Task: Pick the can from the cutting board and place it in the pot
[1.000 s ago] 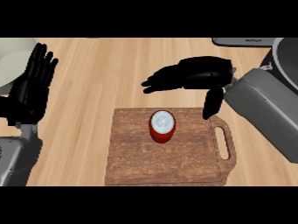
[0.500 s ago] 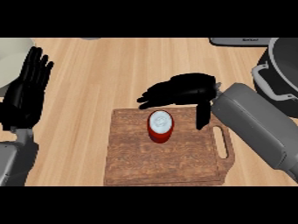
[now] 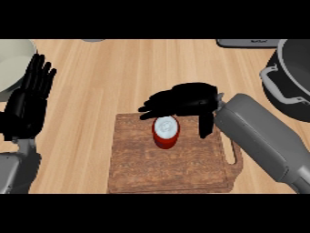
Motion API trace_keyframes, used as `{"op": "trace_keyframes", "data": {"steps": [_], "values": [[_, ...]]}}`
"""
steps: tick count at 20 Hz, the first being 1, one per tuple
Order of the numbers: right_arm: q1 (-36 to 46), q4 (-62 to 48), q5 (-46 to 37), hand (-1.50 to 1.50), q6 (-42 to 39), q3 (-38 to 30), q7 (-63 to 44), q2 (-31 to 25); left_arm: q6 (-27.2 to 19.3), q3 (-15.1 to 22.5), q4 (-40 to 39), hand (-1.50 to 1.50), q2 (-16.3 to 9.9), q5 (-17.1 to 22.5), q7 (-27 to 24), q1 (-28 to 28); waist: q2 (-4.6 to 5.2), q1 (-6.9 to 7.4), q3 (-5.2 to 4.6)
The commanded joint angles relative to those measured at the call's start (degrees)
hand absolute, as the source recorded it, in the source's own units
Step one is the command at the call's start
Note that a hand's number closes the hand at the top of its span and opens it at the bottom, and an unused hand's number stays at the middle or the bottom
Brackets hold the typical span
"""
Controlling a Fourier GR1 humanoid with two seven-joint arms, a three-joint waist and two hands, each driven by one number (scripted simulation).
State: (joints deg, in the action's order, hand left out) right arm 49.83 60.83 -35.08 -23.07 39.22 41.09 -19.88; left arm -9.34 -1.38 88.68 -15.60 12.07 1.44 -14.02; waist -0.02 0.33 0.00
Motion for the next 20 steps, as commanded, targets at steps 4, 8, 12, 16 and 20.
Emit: {"op": "trace_keyframes", "data": {"steps": [4,8,12,16,20], "values": [[2.83,-9.44,-5.52,-1.5,-0.65,-1.75,-0.8,9.43,0.52,0.1,-3.78,0.0,2.84,-1.5,-3.88,-0.37,0.24,0.35,-0.02],[-0.9,-11.32,-9.43,-1.5,1.59,-1.97,5.34,8.06,-0.18,-1.14,-2.42,0.0,1.8,-2.3,0.05,-3.1,0.16,0.04,0.0],[-3.45,-8.22,-11.99,-1.5,2.3,-1.17,1.11,13.22,-0.39,-1.14,-1.05,0.0,1.77,-3.1,1.87,-3.8,0.02,-0.22,0.0],[-4.85,-11.81,-13.52,-1.5,3.15,-2.4,6.81,11.6,2.13,-1.49,-0.72,0.0,2.29,-2.17,-0.7,-0.33,0.05,-0.07,0.0],[-2.78,-12.8,-15.18,1.5,7.54,0.26,12.14,14.98,2.6,-2.1,-4.13,0.0,2.47,-2.16,-2.35,-1.65,0.27,0.28,0.0]]}}
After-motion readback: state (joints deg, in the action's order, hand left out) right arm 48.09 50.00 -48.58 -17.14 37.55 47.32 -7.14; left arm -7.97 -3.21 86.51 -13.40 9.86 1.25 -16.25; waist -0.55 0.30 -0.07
